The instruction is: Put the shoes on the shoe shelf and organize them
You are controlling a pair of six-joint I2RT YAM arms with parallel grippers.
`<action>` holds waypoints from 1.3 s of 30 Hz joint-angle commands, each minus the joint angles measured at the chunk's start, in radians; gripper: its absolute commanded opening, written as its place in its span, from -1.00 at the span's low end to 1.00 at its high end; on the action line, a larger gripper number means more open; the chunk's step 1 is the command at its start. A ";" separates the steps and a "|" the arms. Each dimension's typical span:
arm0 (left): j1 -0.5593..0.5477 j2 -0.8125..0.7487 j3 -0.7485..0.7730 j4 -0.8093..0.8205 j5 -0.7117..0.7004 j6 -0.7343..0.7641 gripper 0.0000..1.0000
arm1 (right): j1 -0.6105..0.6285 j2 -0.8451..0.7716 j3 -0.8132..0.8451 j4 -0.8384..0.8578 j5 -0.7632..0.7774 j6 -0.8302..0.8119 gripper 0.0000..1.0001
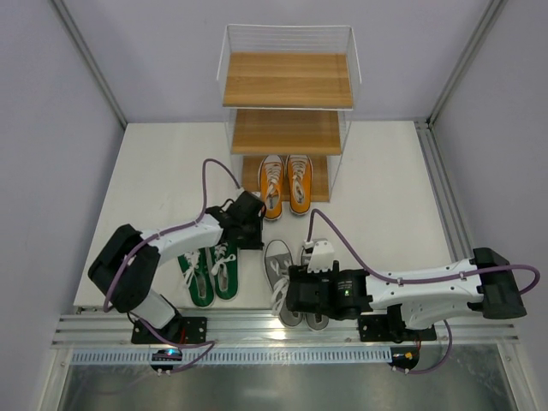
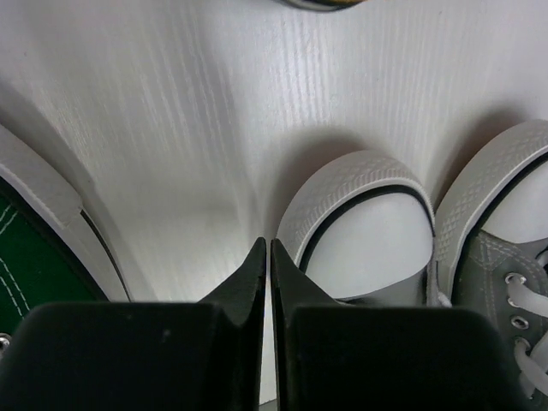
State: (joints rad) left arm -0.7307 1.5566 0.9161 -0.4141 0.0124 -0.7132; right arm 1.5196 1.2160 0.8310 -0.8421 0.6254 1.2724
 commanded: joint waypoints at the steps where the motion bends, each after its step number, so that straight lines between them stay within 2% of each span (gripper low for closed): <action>1: -0.003 -0.013 -0.049 0.035 0.029 0.009 -1.00 | 0.010 0.022 0.039 0.028 0.050 0.045 0.59; 8: -0.022 -0.014 -0.112 0.092 0.047 -0.058 -1.00 | 0.011 0.023 0.025 0.058 0.045 0.047 0.60; 17: -0.079 0.079 0.022 0.104 0.067 -0.103 -1.00 | 0.010 0.040 0.016 0.058 0.017 0.056 0.61; 25: -0.084 0.019 -0.019 0.084 0.054 -0.127 -1.00 | 0.014 0.068 -0.004 0.081 -0.019 0.073 0.60; 31: -0.084 -0.052 -0.072 0.066 0.031 -0.134 -1.00 | 0.051 0.168 0.091 -0.008 -0.006 0.107 0.59; 35: -0.084 -0.064 -0.088 0.061 0.026 -0.134 -1.00 | 0.050 0.206 0.079 0.009 0.042 0.175 0.47; 39: -0.082 -0.073 -0.106 0.064 0.032 -0.137 -1.00 | 0.039 0.246 0.102 -0.037 0.149 0.248 0.21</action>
State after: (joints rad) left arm -0.8104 1.5150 0.8230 -0.3561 0.0486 -0.8364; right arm 1.5627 1.4479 0.8883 -0.8440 0.6502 1.4277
